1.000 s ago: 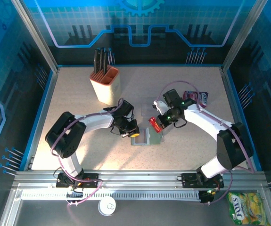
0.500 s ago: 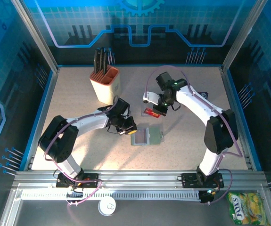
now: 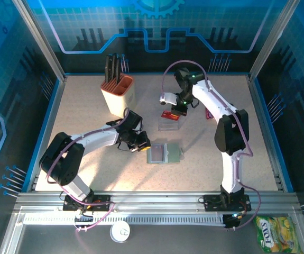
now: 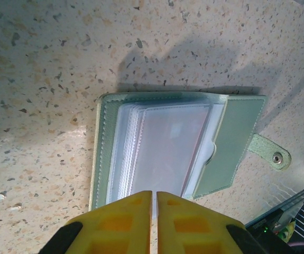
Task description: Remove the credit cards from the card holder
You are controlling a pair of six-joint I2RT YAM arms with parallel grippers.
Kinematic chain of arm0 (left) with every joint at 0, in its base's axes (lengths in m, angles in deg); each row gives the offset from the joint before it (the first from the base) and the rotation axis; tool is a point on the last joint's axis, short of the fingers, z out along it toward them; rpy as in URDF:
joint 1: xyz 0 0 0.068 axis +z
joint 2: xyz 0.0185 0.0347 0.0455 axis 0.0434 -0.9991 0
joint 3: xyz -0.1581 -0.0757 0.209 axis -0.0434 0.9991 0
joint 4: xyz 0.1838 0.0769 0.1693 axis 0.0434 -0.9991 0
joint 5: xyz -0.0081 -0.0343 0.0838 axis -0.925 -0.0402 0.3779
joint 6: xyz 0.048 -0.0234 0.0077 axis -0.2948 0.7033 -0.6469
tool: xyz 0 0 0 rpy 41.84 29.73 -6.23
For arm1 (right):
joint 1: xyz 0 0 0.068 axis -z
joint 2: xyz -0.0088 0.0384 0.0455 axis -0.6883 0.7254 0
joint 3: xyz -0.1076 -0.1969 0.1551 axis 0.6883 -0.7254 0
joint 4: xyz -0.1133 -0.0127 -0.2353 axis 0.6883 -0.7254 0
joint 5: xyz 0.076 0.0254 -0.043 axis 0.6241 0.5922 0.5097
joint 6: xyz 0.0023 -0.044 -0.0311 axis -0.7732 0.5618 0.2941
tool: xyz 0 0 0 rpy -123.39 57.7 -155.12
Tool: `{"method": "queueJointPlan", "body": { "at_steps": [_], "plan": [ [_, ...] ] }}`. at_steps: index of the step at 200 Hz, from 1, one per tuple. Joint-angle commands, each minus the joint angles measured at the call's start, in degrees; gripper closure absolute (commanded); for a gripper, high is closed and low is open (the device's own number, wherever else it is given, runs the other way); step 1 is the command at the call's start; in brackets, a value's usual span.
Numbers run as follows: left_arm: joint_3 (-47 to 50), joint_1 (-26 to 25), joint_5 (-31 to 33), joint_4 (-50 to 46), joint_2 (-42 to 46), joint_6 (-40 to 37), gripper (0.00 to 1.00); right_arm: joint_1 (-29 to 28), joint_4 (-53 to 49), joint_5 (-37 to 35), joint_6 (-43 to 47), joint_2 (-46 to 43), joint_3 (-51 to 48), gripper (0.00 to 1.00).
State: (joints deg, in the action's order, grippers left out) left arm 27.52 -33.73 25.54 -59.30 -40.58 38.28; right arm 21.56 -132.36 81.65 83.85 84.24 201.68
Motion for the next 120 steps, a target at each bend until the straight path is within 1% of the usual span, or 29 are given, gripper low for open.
{"method": "queueJointPlan", "body": {
  "at_steps": [1, 74, 83, 99, 120],
  "plan": [
    [0.85, 0.5, 0.11, -1.37, 0.65, -0.27, 0.88, 0.75, -3.99, 2.22, 2.59, 3.05, 3.62, 1.0],
    [2.23, 0.51, -0.07, -0.31, 0.37, 0.91, 0.89, 0.75, -5.43, 4.71, 4.06, 8.56, 5.29, 1.0],
    [2.21, 0.62, -0.16, -0.31, 0.3, 0.86, 0.89, 0.78, -5.57, 4.96, 4.13, 8.87, 5.31, 0.97],
    [2.15, 0.59, -0.26, -0.14, 0.12, 0.84, 0.89, 0.75, -5.38, 4.74, 3.91, 9.13, 5.43, 0.9],
    [1.86, 0.61, -0.68, -0.14, -0.15, 0.86, 0.88, 0.75, -2.71, 2.1, 2.26, 8.72, 4.9, 0.84]
  ]
}}
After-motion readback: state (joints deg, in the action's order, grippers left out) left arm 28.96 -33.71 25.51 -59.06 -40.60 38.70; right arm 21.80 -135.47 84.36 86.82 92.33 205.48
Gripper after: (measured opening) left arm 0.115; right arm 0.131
